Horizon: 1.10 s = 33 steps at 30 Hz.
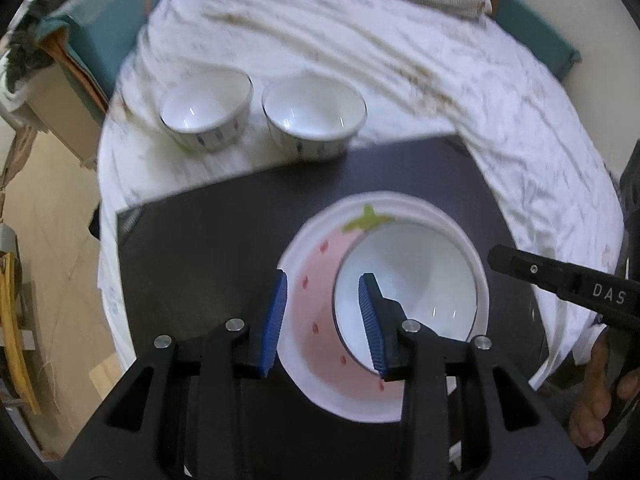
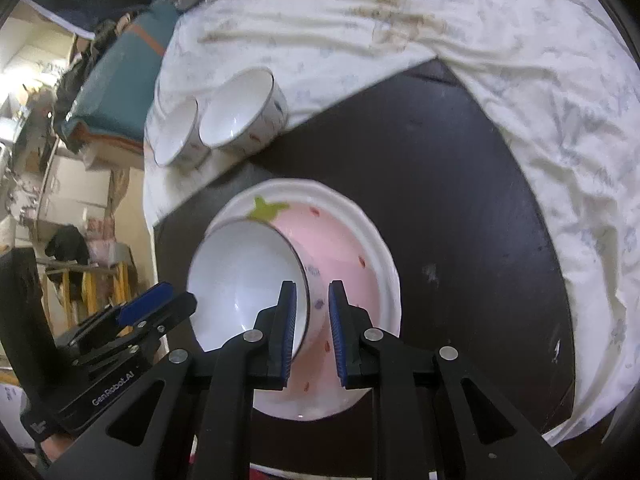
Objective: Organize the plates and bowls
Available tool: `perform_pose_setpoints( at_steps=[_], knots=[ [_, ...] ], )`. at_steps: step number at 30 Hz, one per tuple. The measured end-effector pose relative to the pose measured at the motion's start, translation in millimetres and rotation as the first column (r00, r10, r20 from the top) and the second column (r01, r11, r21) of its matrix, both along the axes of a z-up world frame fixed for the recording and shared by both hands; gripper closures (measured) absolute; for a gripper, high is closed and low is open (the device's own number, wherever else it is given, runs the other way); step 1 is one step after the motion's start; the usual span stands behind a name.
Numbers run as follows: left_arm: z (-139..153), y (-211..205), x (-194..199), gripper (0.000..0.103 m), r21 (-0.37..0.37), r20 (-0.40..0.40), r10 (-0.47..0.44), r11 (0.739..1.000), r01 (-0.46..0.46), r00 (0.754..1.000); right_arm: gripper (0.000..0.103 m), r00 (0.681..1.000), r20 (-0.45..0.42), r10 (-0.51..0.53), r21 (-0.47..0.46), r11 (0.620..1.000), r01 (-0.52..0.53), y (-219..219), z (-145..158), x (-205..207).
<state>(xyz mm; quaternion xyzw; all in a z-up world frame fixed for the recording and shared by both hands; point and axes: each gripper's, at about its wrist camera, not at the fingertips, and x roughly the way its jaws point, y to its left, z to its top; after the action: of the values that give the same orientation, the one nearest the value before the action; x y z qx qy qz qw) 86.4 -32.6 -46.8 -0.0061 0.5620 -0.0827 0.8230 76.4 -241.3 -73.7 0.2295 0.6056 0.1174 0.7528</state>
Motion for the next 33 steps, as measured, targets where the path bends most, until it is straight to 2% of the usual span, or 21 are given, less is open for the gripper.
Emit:
perform_pose_setpoints(
  at_steps=[3,5,10,13,14,15,16,17,23,25,30,33],
  knots=[
    [9.8,6.4,3.4,0.066,0.001,0.049,0.034,0.999,-0.034,0.998,0.083,0.999,0.045,-0.018,0.007,1.0,0.018,-3.8,12.6,2.4],
    [13.9,12.3,6.5,0.046,0.0,0.072,0.07,0.998,-0.07,0.995,0.083,0.997,0.072,-0.021,0.005,1.0,0.021,-4.8,20.7,4.4],
    [20.0,25.5,12.2,0.027,-0.015,0.118,0.147,0.989,-0.146,0.982,0.083,0.991,0.129,-0.02,-0.02,1.0,0.022,-4.0,37.8,10.6],
    [18.8,28.4,17.4,0.026,-0.031,0.102,0.165,0.986,-0.163,0.981,0.081,0.99,0.144,-0.007,-0.011,1.0,0.009,-0.8,40.9,15.8],
    [17.6,29.8,20.2,0.026,-0.038,0.091,0.171,0.985,-0.169,0.981,0.072,0.989,0.145,-0.001,-0.017,1.0,0.003,1.2,40.9,17.6],
    [16.4,31.4,23.9,0.026,-0.042,0.081,0.179,0.984,-0.176,0.981,0.043,0.989,0.15,0.003,-0.016,1.0,0.0,3.6,40.9,19.6],
    [15.4,32.9,26.2,0.026,-0.04,0.075,0.186,0.982,-0.183,0.98,0.031,0.987,0.159,-0.002,-0.01,1.0,0.003,4.6,41.0,21.2],
    [15.0,33.3,27.5,0.026,-0.038,0.074,0.19,0.982,-0.187,0.979,0.023,0.985,0.17,-0.005,-0.003,1.0,0.006,5.9,41.4,22.7],
    [12.6,39.1,53.2,0.026,-0.005,0.111,0.152,0.988,-0.152,0.982,0.023,0.99,0.139,0.028,-0.004,1.0,-0.027,13.9,35.4,46.6],
    [11.3,46.7,64.4,0.026,0.01,0.114,0.178,0.984,-0.18,0.977,0.023,0.99,0.133,0.049,-0.008,0.999,-0.048,16.8,36.2,60.6],
    [-3.1,68.4,95.9,0.026,-0.047,0.063,0.271,0.962,-0.268,0.961,0.023,0.988,0.126,0.093,-0.023,0.996,-0.091,29.2,34.5,91.2],
    [-10.9,77.9,105.4,0.026,-0.029,0.046,0.294,0.956,-0.293,0.955,0.023,0.984,0.116,0.133,-0.038,0.991,-0.129,39.1,24.1,109.0]
  ],
)
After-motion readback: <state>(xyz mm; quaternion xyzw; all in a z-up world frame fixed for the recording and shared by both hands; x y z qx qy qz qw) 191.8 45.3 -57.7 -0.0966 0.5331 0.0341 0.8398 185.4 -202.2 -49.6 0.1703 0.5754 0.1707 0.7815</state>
